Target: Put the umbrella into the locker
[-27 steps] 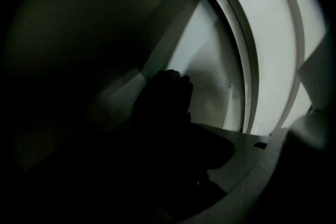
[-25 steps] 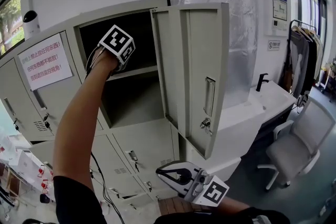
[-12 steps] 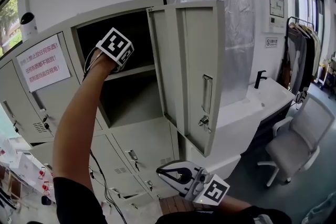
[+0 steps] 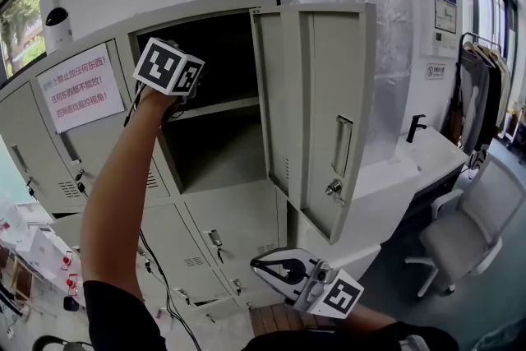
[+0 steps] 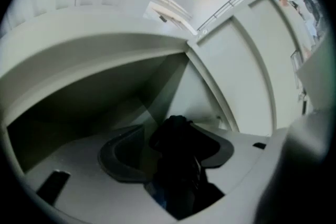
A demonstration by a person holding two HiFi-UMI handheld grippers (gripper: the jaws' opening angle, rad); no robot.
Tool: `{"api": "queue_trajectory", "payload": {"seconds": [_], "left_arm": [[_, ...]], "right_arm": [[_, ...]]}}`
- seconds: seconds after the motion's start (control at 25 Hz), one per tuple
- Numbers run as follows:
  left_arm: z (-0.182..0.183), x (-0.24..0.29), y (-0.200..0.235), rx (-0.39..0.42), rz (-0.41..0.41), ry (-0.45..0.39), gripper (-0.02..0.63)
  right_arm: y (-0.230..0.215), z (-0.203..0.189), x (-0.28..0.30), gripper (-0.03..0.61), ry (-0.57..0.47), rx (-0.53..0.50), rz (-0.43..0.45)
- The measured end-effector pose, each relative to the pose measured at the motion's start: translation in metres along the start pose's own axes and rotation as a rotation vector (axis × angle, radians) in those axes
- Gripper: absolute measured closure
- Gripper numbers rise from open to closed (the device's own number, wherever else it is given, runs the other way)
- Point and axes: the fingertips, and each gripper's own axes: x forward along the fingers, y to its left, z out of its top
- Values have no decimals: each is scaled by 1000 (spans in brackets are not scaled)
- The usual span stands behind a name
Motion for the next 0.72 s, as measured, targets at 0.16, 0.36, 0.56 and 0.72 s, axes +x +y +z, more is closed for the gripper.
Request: {"api": "queue_trajectory", "payload": {"seconds": [0.16,0.36,0.56,0.72], "left_arm": [[23,-33,-3,-7,14,-171,379],[41,-72,-14,-36,5,-379,425],[49,-111,-32,-74,-25,-545,460],[53,-150,-52,-125,-59,-684,495]], "right_arm": [[0,-3,3,568,5,6,13],[1,-6,8,567,8,13,25],[-1,-10,9,568,16,14,31],[-4,-12,8,567,21,15,26]]}}
